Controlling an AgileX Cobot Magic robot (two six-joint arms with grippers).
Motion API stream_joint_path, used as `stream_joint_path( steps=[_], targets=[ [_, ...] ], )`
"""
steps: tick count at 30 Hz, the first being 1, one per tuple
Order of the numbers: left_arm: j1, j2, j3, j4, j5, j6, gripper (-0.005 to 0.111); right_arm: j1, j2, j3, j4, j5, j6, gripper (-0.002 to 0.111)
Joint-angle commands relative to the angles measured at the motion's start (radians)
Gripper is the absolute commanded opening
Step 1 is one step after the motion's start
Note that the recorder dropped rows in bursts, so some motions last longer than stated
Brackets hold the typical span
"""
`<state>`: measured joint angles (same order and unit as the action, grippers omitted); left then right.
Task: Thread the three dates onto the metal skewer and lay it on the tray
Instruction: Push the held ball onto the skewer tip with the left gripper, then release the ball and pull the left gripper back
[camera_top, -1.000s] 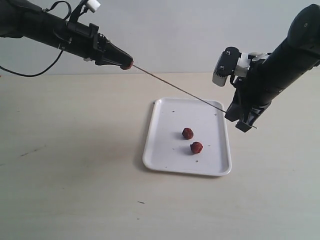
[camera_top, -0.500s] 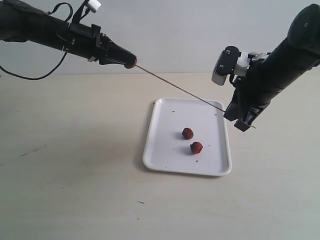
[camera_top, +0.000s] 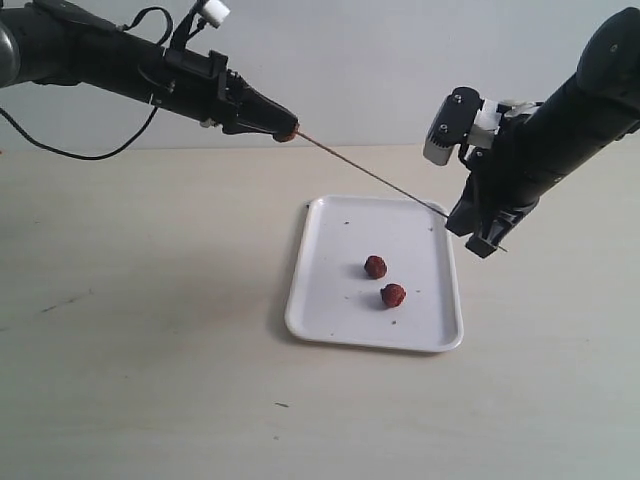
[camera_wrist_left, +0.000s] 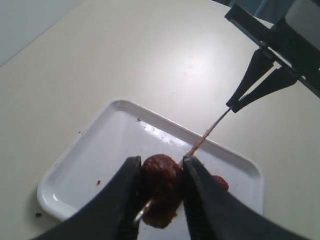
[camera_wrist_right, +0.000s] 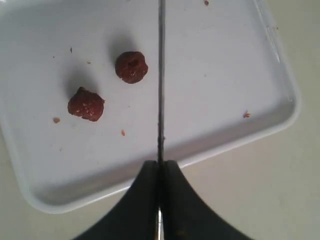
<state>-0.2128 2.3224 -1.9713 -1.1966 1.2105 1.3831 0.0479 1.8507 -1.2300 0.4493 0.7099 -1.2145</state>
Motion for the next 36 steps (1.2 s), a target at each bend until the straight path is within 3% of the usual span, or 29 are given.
stream_joint_path(
  steps=[1,12,17,18,21,22,36],
  targets=[
    [-0.030,-0.004,-0.006,0.012,0.011,0.011,0.028,-0.001,0.000,-0.002,0.057,-0.031,-0.018,0.000],
    [-0.083,-0.004,-0.006,0.014,0.011,0.011,0.028,-0.001,0.000,-0.002,0.100,-0.029,-0.041,0.000],
    [-0.076,-0.004,-0.006,0.023,-0.046,0.009,0.029,-0.001,0.000,-0.002,0.101,-0.032,-0.041,0.000],
    [-0.076,-0.004,-0.006,0.023,-0.056,0.009,0.031,-0.001,0.000,-0.002,0.101,-0.032,-0.041,0.000],
    [-0.076,-0.004,-0.006,0.028,-0.067,0.007,0.060,-0.001,0.000,-0.002,0.101,-0.039,-0.039,0.000],
    [-0.076,-0.004,-0.006,0.028,-0.064,0.007,0.065,-0.001,0.000,-0.002,0.101,-0.047,-0.039,0.000],
    [-0.033,-0.004,-0.006,0.045,-0.134,-0.011,0.067,-0.003,0.000,-0.004,0.105,-0.164,0.047,0.000]
  ],
)
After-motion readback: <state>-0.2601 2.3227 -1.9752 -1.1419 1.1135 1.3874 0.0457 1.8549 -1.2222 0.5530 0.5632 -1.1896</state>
